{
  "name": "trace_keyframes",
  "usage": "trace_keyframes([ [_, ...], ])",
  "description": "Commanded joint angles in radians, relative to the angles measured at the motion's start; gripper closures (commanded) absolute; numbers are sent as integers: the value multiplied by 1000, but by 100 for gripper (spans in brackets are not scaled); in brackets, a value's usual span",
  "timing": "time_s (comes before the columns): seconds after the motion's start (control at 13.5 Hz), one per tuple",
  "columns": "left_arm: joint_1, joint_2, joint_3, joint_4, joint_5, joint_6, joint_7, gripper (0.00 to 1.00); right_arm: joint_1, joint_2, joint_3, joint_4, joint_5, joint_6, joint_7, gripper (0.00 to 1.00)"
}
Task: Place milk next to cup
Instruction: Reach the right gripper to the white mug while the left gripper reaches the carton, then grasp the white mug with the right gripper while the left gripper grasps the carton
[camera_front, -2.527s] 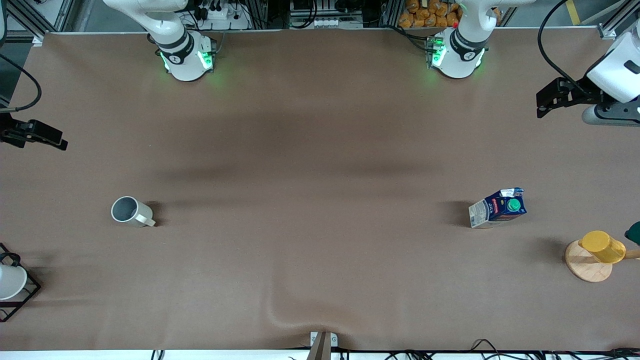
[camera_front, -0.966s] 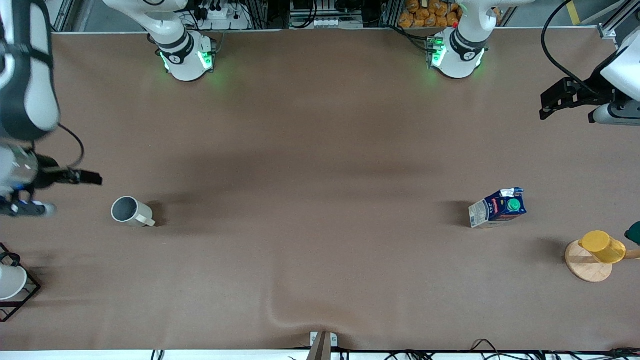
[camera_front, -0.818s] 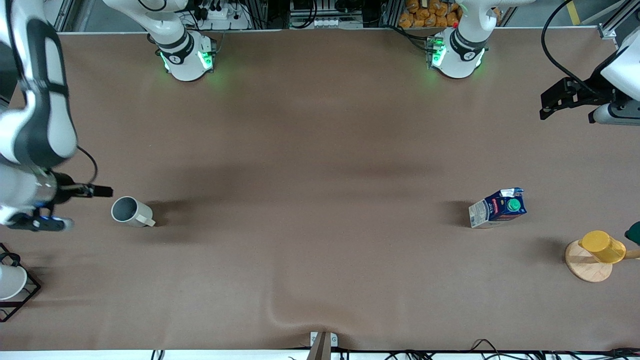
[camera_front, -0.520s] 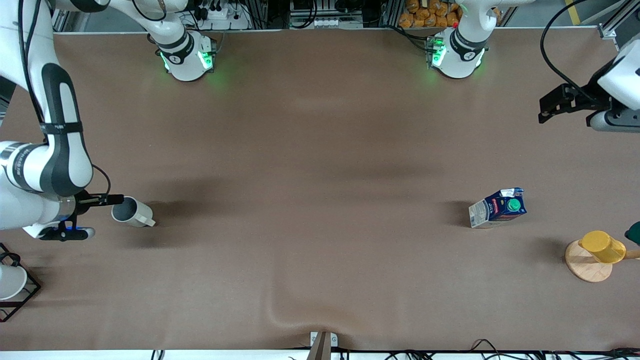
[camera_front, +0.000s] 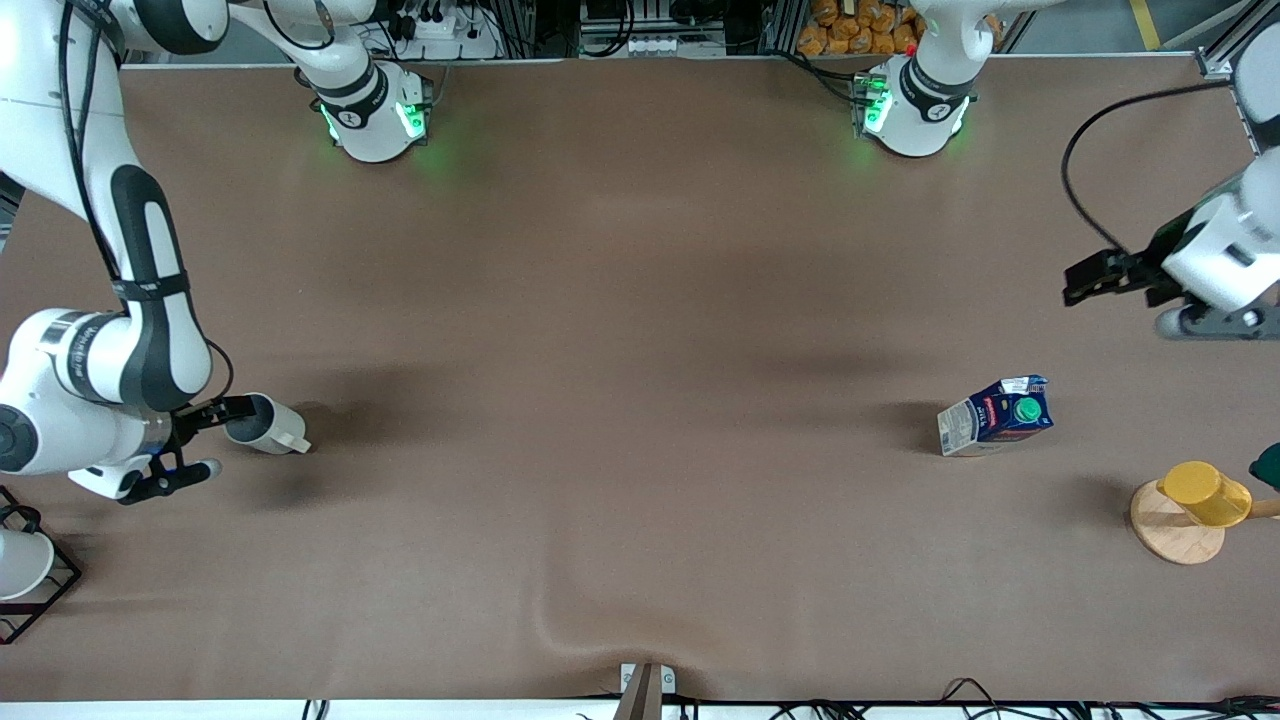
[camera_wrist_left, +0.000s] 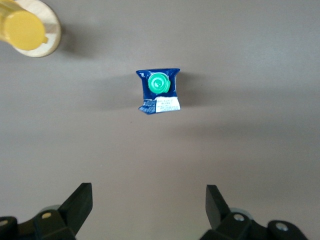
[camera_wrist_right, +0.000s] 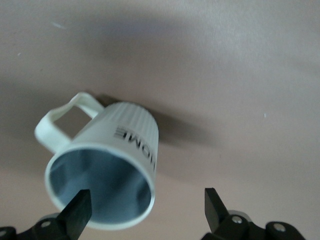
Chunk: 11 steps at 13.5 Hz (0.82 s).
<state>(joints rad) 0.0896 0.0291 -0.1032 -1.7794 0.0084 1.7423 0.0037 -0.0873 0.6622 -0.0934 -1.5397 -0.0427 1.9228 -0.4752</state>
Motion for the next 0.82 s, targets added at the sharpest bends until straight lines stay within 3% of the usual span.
trace_keyframes([
  [0.0,-5,18,-9,-92,-4,110,-10,0,-15,49,11,21,-17,33,-14,41],
  [0.07,-7,62,-9,-83,-1,126,-31,0,-17,54,11,20,-10,33,-8,99],
  [0.37,-10,184,-9,-38,51,232,-83,0,-19,56,11,21,9,32,0,100],
  [0.74,-8,268,-9,-25,50,339,-91,0,-12,45,15,49,12,33,-8,100],
])
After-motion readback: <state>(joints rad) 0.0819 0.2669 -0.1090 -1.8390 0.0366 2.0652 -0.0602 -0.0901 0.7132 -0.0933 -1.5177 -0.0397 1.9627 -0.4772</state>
